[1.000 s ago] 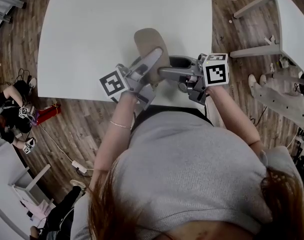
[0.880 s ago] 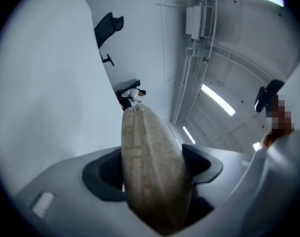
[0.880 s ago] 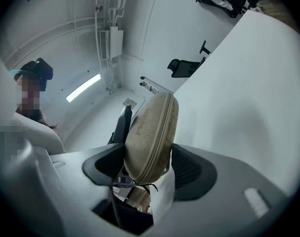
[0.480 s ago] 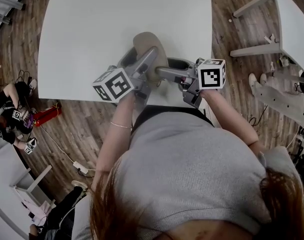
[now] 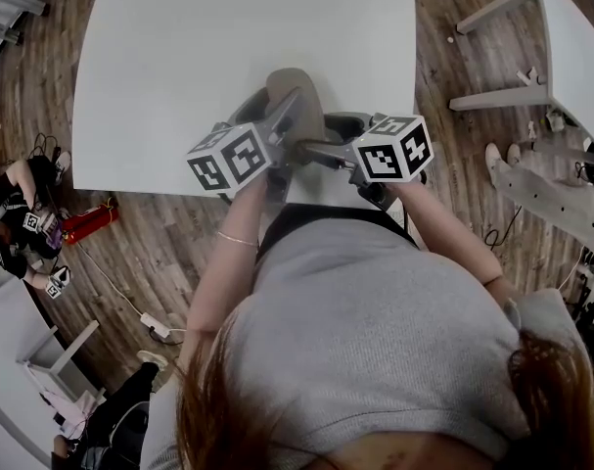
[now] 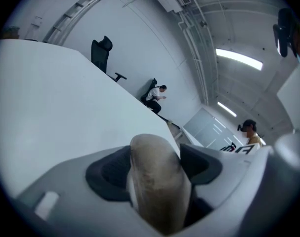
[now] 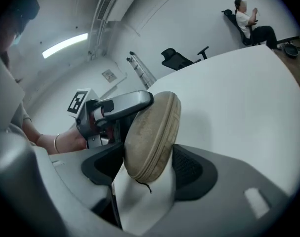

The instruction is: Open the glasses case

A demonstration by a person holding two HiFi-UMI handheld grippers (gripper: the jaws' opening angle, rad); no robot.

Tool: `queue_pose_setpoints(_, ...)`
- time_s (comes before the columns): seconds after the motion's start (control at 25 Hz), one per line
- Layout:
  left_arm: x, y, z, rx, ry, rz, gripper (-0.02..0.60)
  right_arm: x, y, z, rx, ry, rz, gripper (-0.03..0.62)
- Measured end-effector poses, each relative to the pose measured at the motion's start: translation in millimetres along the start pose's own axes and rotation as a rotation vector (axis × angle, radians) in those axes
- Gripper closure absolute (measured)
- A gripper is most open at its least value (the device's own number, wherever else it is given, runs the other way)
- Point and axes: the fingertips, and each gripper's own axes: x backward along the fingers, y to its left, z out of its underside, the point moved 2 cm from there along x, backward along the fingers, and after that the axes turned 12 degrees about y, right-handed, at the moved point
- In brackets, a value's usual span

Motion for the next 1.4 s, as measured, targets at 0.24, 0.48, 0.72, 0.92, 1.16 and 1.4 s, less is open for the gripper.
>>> queue_pose_setpoints(0.24,-14,0,2,-0.066,0.068,-0.086,0.269,7,-7,-5,0.032,0.071,0.071,0.276)
queue_pose_setpoints(0.48,-18,2,3,-0.097,0.077,-0.116,0.268,7,-5,-14,0.179,0.109,0.171,0.249)
queue_pose_setpoints(0.72,-5,-3,-6,-0.172,0.018,-0.184,0.354,15,3,-15,0.201,0.076,0.168,0.297)
queue_pose_setpoints(0.92,12,-6,-14,-0.204,-0.013,-0.203,0.415,24,13,-21,0.219,0.029,0.150,0.328)
queue_pose_setpoints(1.16,49,-31,-24,-0.277,-0.112,-0.169,0.500,64,32,-59,0.363,-0.221,0.358,0.532)
queue_pose_setpoints(1.4,54,-64,-17,-0.442,-0.122,-0.194,0.578,75,58,-71,0.437,-0.394,0.436,0.589)
